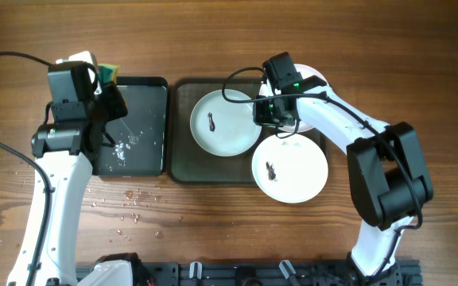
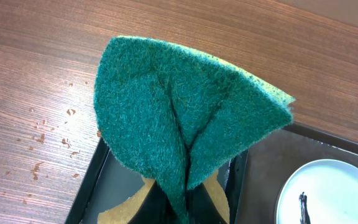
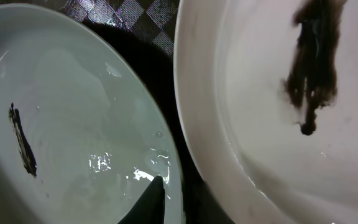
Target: Clean dirty plates on tray and stack at the side
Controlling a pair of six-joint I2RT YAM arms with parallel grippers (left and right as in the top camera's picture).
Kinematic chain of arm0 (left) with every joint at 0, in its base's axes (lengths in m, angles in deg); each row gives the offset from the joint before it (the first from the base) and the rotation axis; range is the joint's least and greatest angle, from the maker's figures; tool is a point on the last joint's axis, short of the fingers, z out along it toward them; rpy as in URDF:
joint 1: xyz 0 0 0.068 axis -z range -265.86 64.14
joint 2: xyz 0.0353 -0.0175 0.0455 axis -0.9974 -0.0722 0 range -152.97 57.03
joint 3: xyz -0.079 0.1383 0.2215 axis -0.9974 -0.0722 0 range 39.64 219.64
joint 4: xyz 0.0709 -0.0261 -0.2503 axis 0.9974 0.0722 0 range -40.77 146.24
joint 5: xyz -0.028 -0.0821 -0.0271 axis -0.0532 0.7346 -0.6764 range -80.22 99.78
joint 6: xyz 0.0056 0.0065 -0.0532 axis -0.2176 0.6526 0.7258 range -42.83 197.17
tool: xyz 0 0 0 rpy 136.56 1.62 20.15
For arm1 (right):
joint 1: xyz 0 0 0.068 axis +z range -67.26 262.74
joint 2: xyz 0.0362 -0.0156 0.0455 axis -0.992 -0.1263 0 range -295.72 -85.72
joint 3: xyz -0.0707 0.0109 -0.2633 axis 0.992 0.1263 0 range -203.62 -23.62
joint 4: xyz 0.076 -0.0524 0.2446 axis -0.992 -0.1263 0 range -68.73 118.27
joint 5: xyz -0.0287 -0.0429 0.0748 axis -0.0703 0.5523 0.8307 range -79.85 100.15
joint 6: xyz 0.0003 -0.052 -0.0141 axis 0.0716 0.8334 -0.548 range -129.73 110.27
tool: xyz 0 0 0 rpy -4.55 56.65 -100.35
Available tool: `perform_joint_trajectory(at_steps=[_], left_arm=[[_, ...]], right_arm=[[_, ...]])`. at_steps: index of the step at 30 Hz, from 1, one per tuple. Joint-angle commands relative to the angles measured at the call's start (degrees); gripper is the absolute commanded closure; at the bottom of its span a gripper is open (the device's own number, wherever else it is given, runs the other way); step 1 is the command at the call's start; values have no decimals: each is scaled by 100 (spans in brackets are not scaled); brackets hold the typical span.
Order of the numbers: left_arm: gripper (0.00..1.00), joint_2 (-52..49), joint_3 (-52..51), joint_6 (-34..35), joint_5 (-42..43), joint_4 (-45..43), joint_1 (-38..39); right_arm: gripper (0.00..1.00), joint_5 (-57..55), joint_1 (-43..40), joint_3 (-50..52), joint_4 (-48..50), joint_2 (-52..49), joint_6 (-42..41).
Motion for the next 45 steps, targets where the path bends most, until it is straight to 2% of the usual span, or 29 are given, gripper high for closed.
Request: perform_joint_trajectory(at_steps=[1, 4, 11, 26, 35, 40, 43, 45], left_arm=[[96, -7, 101, -109, 7, -39, -46], [96, -7, 101, -109, 7, -37, -46], [96, -7, 101, -109, 9, -31, -46], [96, -44, 101, -120, 4, 9, -46], [96, -111, 101, -649, 4, -391, -46], [96, -116, 101, -612, 7, -638, -46], [96, -214, 101, -223, 11, -487, -46], [96, -365, 101, -216, 9, -293, -42]], right_arm=[[85, 44, 28, 39, 26, -74, -11], [91, 46, 31, 42, 24, -74, -17], [96, 46, 188, 42, 22, -74, -22], [96, 2, 361, 42, 68, -74, -59], [96, 2, 358, 42, 107, -74, -59], [96, 2, 361, 42, 105, -74, -55], [96, 4, 361, 42, 105, -74, -55], [96, 2, 361, 42, 107, -74, -57]])
